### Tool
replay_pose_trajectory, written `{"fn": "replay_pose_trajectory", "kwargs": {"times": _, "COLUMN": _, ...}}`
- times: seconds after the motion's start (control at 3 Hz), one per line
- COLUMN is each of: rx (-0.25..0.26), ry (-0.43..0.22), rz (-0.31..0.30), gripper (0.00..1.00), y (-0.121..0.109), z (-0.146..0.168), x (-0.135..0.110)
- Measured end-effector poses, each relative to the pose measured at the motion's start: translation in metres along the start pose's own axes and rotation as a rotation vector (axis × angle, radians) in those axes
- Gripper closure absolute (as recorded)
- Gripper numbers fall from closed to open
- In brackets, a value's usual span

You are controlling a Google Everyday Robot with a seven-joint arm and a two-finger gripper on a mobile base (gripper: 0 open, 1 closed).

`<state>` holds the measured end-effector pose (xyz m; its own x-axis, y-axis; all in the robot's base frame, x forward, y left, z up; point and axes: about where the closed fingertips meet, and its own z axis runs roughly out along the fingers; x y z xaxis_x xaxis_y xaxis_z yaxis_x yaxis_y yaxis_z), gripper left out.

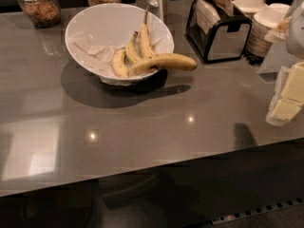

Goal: Pick banana from white bowl

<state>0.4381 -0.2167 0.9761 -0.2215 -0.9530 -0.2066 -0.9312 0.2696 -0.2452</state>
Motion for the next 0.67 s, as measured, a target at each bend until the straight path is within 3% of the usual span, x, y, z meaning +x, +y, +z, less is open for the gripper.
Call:
{"fn": "replay_pose_trajectory", "kwargs": {"times": 0.33, "rx": 0.011, "ry": -0.018, "rz": -0.005, "gripper": 0.00, "y": -0.003, "z": 0.000, "x": -0.004}}
{"fn": "replay_pose_trajectory", "kwargs": {"times": 0.67, "rx": 0.025, "ry": -0.102, "rz": -0.031, "gripper": 0.00, "y": -0.019, "z": 0.010, "x": -0.021}}
